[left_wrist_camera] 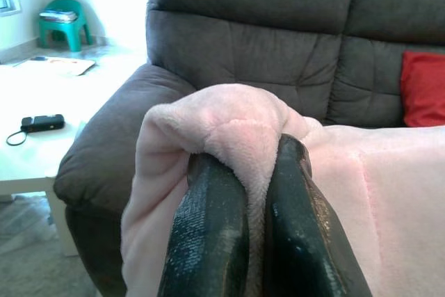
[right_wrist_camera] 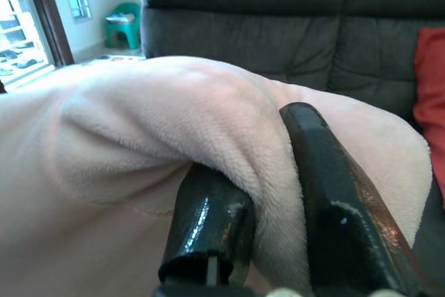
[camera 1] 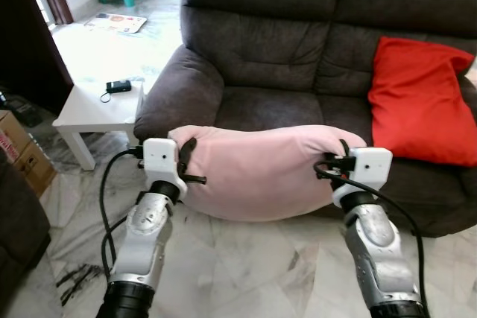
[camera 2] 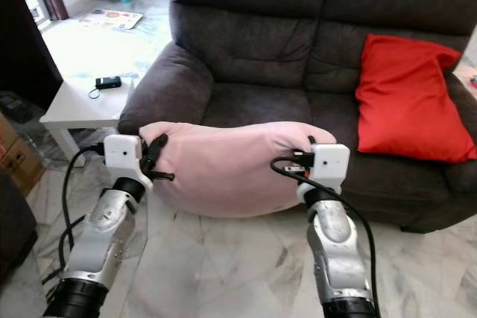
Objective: Move the pillow to the sofa from floor
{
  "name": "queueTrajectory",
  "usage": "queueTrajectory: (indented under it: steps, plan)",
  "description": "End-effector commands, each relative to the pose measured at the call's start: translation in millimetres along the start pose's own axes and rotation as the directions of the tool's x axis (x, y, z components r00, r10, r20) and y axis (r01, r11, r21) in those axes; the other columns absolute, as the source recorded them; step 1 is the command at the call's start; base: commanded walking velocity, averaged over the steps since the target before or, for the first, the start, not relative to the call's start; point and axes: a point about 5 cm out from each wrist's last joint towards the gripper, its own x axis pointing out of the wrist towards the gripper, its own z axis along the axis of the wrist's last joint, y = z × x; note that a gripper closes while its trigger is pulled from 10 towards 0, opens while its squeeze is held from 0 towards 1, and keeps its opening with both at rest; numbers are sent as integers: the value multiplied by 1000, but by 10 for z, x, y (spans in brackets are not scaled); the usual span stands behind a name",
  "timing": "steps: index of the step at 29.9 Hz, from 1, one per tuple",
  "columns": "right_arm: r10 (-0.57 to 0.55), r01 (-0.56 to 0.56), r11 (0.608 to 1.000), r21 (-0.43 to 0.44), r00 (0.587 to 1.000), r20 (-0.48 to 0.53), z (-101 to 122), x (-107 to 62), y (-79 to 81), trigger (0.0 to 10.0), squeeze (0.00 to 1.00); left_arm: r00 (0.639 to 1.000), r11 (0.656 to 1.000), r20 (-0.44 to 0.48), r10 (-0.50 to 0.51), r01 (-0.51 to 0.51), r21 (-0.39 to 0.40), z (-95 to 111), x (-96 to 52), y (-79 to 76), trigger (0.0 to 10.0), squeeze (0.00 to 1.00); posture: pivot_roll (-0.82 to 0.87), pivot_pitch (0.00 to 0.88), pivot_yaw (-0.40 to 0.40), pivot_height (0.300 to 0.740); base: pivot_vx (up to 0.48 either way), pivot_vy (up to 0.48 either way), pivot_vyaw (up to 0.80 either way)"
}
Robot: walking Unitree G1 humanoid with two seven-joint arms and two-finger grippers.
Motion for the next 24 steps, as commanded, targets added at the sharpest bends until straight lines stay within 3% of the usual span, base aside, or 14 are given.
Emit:
queueTrajectory:
  steps: [1,22,24]
  plan:
    - [-47,47,999,1,992,121,284,44,-105,10000,0,1000,1000,25,-3,3,-3,46,16,-30,10000,0,-38,75,-52,740,0,0,0]
    - [8,-6,1000,-10,988,156,378,58,-10,10000,0,996,1000,89,11,-11,-9,227,56,3,10000,0,-30,91,-50,740,0,0,0]
    - [23,-19,999,-27,986,164,390,58,4,10000,0,996,1000,91,14,-13,-8,232,56,5,10000,0,-30,91,-50,740,0,0,781]
